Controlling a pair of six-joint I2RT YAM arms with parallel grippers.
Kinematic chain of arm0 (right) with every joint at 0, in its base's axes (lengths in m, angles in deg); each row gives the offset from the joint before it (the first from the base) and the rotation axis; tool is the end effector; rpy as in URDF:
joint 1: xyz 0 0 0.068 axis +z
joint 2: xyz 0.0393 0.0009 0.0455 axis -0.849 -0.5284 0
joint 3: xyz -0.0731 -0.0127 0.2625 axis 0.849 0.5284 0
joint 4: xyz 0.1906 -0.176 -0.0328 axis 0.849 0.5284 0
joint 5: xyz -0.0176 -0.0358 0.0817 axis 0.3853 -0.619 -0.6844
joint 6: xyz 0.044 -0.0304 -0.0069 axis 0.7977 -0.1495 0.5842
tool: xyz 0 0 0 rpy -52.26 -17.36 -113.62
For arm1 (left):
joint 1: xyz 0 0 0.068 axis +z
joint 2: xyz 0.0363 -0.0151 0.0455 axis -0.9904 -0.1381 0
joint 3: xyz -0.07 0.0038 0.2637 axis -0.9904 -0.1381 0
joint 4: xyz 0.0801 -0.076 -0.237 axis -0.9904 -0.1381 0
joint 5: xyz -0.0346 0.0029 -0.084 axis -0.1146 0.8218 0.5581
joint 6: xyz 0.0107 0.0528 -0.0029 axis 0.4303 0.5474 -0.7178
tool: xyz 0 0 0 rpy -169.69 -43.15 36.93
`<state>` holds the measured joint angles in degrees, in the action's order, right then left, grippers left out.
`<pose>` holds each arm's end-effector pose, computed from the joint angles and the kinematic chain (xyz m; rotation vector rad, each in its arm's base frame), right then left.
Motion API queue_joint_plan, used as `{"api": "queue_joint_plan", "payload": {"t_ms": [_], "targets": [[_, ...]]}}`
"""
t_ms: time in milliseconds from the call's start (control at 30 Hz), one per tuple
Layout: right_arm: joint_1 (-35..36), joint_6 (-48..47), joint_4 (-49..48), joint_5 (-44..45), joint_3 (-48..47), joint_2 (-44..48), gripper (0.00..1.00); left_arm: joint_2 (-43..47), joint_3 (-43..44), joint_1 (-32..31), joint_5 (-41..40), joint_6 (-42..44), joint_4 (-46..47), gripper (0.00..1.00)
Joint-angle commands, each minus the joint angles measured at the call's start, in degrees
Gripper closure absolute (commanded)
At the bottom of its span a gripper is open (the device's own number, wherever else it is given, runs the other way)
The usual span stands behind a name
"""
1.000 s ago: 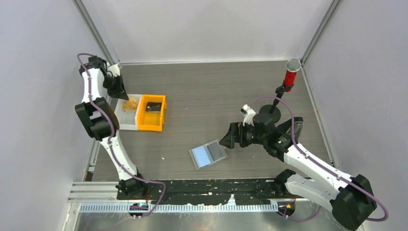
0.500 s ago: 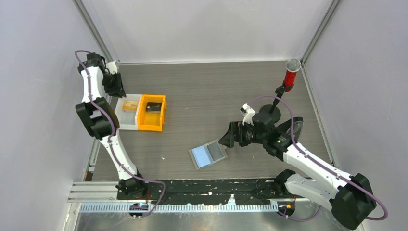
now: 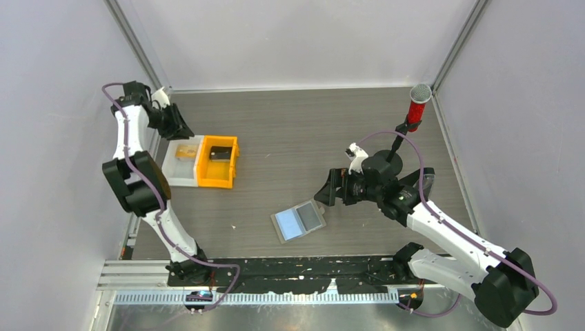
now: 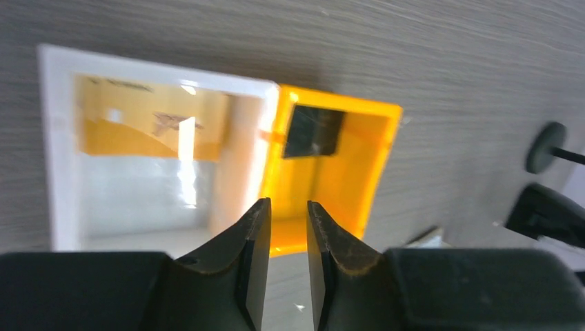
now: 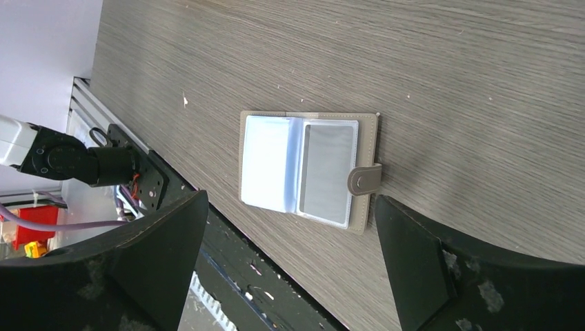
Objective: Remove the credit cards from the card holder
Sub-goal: Place the credit card in the storage box, then remove the credit card from the card holder.
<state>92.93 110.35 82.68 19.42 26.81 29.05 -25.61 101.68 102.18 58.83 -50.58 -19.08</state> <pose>0.1658 0.1283 0.2467 -0.2577 2.2846 0.9624 0.3945 0.1264 0.2870 -0.3912 2.5889 -0.5825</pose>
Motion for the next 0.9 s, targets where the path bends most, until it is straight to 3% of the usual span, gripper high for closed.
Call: {"api": "queue_joint_plan", "payload": {"t_ms": [0,300,533,667,867], "targets": [[0.11,-1.98,0.7,-0.24,-2.25,-0.04,0.0,12.03,-8.23,-1.85,9.22,-7.0,7.64,0.71],[0.94,-0.1,-0.95,-0.32,0.49,0.39,0.06,30.55,-26.55,-8.29,11.77,-7.22,11.25,0.71],[4.29,0.45,-1.33,5.65,1.74,0.51,0.08,45.42,-41.84,-24.09,6.07,-8.7,15.04,0.7],[9.07,2.56,-2.13,12.04,2.51,-0.26,0.1,55.41,-50.67,-28.41,4.47,-11.06,18.15,0.7],[19.87,6.87,-3.57,23.23,1.21,-5.98,0.09,69.16,-58.18,-28.82,1.89,-10.47,15.44,0.66]]}}
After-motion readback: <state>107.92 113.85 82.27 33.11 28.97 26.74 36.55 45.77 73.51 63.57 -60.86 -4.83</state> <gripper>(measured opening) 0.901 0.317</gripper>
